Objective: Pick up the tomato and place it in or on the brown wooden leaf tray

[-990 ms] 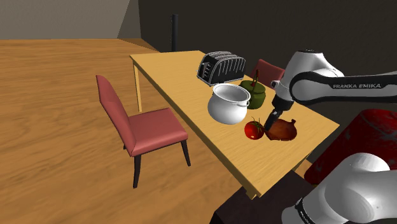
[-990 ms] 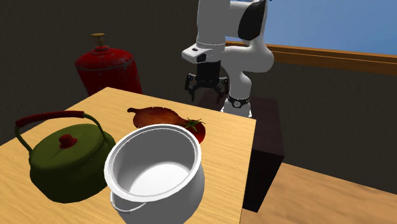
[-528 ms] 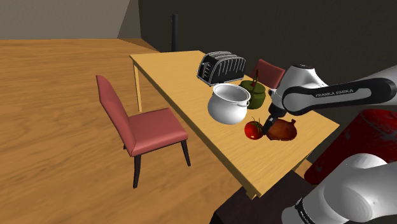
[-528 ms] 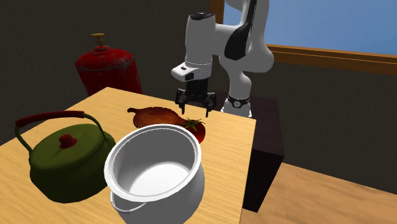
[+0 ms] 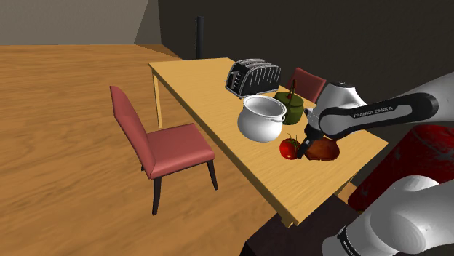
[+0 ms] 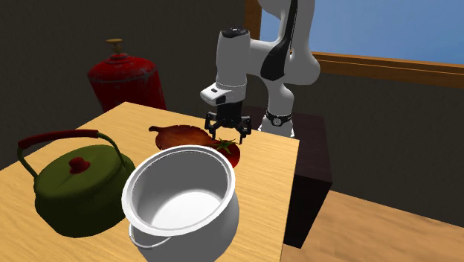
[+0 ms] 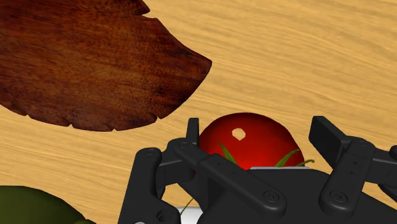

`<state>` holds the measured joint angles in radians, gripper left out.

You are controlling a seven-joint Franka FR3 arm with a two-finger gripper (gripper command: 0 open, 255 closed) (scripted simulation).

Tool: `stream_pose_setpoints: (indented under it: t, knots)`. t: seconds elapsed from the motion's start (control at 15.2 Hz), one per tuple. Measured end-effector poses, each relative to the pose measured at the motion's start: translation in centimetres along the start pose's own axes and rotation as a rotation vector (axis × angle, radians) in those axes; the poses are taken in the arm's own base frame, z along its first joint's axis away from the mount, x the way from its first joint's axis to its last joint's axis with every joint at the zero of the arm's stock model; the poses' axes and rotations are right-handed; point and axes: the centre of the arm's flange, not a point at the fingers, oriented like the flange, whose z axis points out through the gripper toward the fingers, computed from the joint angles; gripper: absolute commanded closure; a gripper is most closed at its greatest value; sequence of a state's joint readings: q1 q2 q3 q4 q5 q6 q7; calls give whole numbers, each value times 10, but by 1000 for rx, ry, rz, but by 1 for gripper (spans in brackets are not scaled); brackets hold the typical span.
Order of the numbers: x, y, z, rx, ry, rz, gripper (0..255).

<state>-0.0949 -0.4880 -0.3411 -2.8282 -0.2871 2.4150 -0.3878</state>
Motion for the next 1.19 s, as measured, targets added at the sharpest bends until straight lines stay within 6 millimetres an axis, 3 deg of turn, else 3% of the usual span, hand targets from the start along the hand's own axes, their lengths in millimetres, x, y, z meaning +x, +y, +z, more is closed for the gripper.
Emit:
stream_pose_setpoints:
  t: [0.2,0.26,0.92,1.19]
  knots:
    - [0,0,0,0,0,0,0]
    - [0,0,0,0,0,0,255]
    - [0,0,0,-1,1,0,255]
    - [1,1,-15,0,0,0,255]
